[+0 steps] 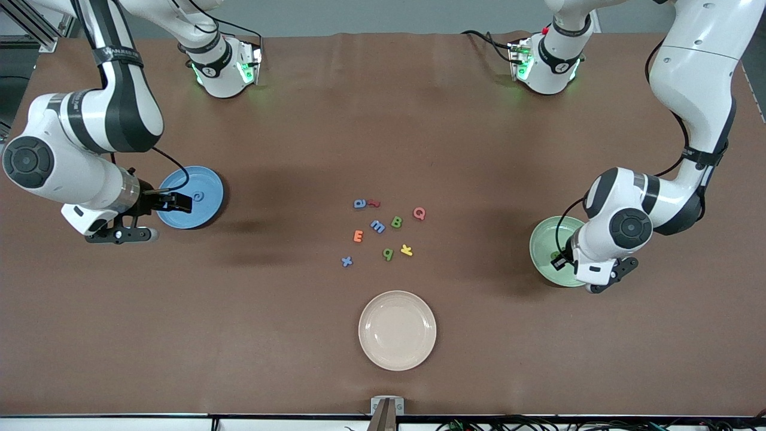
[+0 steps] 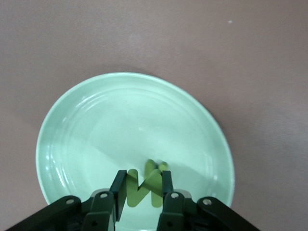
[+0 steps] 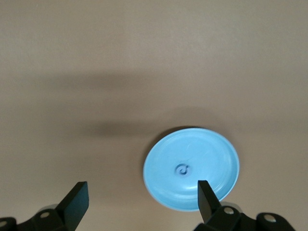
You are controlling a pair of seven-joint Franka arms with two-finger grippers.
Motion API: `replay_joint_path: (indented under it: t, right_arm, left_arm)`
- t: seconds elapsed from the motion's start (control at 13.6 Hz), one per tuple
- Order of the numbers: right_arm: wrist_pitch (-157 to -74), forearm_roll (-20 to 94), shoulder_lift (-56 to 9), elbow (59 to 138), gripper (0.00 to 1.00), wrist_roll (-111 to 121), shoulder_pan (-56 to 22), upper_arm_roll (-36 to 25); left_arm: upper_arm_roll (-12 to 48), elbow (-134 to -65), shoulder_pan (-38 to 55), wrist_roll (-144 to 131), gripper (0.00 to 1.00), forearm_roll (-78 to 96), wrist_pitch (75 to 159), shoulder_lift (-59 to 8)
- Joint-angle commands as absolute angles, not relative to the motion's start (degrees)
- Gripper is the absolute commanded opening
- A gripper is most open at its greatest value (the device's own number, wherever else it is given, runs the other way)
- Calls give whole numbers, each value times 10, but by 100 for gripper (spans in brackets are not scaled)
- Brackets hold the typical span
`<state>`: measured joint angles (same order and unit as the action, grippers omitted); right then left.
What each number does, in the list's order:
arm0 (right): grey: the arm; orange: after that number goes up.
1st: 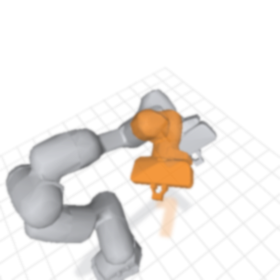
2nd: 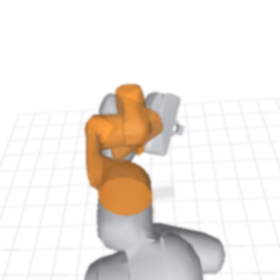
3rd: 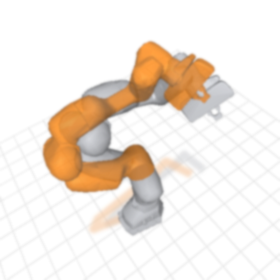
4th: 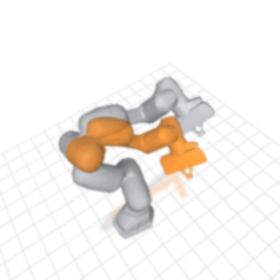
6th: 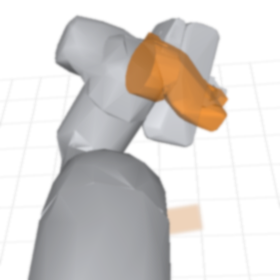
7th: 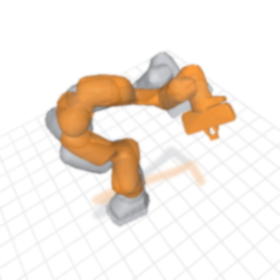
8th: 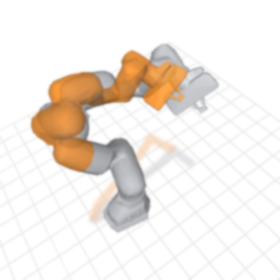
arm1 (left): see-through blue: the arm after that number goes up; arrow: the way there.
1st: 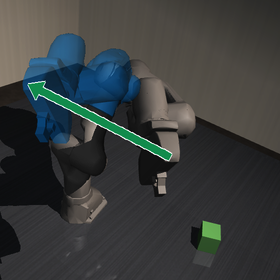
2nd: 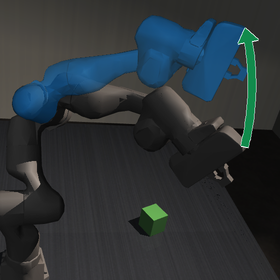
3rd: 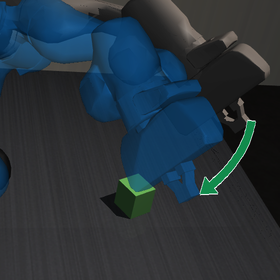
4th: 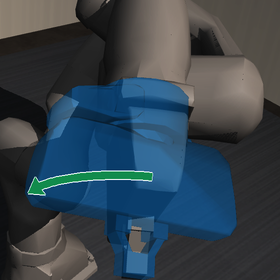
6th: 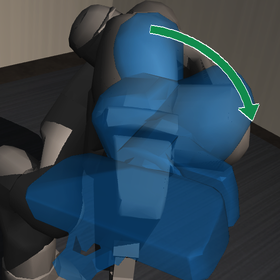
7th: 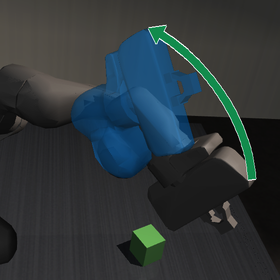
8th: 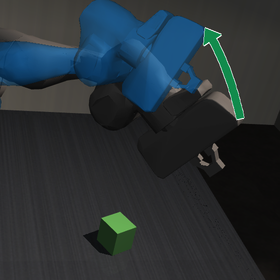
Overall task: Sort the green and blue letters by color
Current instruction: 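Carry the blue letter to the blue plate with the right gripper and release, then lift the right gripper from the blue plate toward the letter pile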
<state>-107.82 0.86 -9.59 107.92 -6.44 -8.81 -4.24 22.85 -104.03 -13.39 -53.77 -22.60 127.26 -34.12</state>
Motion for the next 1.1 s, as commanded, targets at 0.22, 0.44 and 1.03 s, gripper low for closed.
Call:
replay_joint_path:
  t: [0.22,0.44,1.03]
  right_arm:
    - [-1057,26,-128,1007,100,-162,-88,-44]
    - [-1056,32,-129,1012,100,-301,-135,-43]
    - [-1164,33,-227,1012,100,-826,-333,-42]
  left_arm:
    - [234,-1060,-148,-524,1,-235,1312,-344]
    - [234,-1062,-142,-533,1,-235,1330,-353]
    - [234,-1071,-145,-533,1,-235,1331,-353]
